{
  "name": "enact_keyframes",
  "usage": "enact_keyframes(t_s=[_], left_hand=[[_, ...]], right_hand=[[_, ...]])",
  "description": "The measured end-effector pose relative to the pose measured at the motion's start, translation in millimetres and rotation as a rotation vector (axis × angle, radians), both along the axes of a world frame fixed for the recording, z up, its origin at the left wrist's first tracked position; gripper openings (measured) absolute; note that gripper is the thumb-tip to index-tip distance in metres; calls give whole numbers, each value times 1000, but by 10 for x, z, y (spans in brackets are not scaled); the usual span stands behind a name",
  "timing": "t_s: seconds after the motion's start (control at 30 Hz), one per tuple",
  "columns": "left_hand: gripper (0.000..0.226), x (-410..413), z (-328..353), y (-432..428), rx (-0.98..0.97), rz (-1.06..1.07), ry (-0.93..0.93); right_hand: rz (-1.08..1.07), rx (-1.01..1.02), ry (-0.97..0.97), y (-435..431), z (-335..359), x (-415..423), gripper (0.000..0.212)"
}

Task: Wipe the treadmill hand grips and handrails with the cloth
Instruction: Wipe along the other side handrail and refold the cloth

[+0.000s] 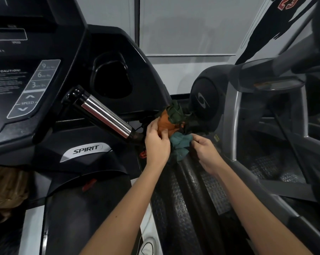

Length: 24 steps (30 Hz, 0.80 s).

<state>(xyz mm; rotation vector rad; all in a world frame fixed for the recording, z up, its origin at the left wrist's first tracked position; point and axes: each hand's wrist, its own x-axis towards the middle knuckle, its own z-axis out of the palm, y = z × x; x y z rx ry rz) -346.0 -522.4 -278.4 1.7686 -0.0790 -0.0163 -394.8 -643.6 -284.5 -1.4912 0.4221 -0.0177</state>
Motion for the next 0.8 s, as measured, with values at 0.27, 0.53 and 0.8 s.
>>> enact_keyframes(t_s=[0.27,0.53,0.8], left_hand=[[78,-422,8,183,346,-248,-57],[77,35,244,26,444,-311,39],[57,-304,83,106,203,-151,2]], right_hand=[[-15,37,17,-36,-33,-9,22],[-25,-2,-1,4,-22,-4,22],[-22,-31,-13,7,-23,-17,21]])
